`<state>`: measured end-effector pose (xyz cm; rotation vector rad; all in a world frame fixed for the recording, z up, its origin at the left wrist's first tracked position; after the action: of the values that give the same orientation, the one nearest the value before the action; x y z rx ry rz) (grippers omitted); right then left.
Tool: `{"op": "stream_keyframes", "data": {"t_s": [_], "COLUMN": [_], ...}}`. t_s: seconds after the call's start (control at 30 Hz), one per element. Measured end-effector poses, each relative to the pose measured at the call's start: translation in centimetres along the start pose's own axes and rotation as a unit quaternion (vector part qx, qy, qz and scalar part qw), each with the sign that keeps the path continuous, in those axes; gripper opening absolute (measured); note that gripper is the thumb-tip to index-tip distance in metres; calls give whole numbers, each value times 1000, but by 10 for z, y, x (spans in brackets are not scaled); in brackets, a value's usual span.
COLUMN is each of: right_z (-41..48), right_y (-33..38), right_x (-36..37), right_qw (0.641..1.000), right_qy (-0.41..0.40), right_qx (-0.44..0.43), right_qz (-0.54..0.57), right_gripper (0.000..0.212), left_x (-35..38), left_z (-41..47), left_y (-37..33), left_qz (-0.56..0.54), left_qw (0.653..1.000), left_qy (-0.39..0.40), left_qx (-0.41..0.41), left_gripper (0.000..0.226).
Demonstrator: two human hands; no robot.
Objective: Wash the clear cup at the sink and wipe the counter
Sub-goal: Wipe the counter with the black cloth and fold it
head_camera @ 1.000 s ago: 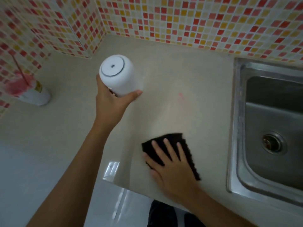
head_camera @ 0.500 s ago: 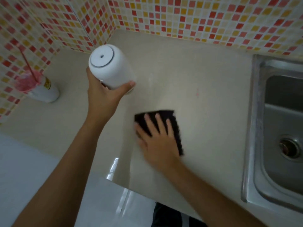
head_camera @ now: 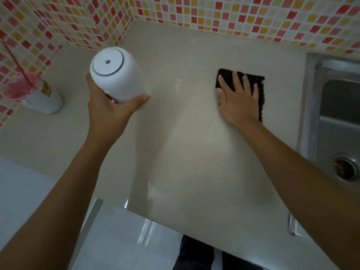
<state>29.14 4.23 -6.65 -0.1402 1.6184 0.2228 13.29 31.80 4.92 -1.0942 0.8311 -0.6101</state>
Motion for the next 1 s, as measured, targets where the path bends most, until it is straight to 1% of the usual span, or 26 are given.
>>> {"op": "stream_keyframes", "data": {"t_s": [0.07,0.1,0.17,0.2,0.23,0.3,0.37,0.43,0.53,0.57,0.63,0.67,0.7,0.77,0.83,0.87,0.93,1.0], "right_z": [-71,-114,-191,-211,-213,-172,-101,-18,78,95,102,95,83,44,-21,-61,-135,-166], "right_y": [12,24,46,50,48,34,16,1,-6,-3,8,14,18,25,31,33,29,7], "right_x": [-1,1,-2,-4,-4,-6,-4,0,-2,-2,-4,-5,-5,-3,-5,-5,-1,1], "right_qw": [999,999,998,995,992,986,987,993,997,995,991,992,994,998,1000,1000,998,998], "right_qy": [-22,-17,5,17,26,13,-13,-14,36,55,79,76,66,33,-5,-11,1,8], "right_qx": [15,6,-46,-80,-112,-151,-137,-85,40,74,99,93,80,48,12,-12,-49,-55], "right_qz": [-34,-45,-50,-50,-51,-70,-85,-83,-47,-44,-43,-43,-40,-28,-18,-21,-31,-26], "right_gripper": [53,54,58,59,57,53,52,55,64,70,89,96,98,88,75,71,67,66], "left_x": [12,20,37,46,53,60,62,63,63,62,63,63,64,70,81,88,103,119], "left_z": [6,10,17,21,23,25,24,23,19,18,18,19,20,24,29,31,34,36], "left_y": [0,-1,-4,-6,-8,-8,-7,-3,3,5,8,8,7,5,1,-2,-6,-8], "left_qz": [-14,-24,-43,-49,-53,-54,-58,-63,-69,-69,-65,-61,-57,-55,-61,-65,-70,-71], "left_qw": [1000,1000,999,999,998,998,998,998,997,997,997,997,997,998,997,997,996,994], "left_qy": [-3,-4,-1,6,14,23,27,28,27,27,37,42,43,42,45,48,61,80], "left_qx": [-6,-8,-10,-9,-9,-9,-7,-6,-9,-9,-8,-6,-4,-4,-1,0,-1,1], "left_gripper": [100,100,101,101,101,101,100,99,96,95,95,95,96,96,97,97,97,97]}}
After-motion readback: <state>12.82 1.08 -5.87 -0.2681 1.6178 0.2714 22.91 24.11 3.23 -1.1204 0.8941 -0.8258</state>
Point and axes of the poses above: each hand's wrist, its own z-axis towards the middle knuckle, its own x-axis out of the palm, y = z × x, the point moved 5 cm from there along z, towards the middle knuckle, and after that the axes turned 11 degrees about -z, right-handed, at the moved point
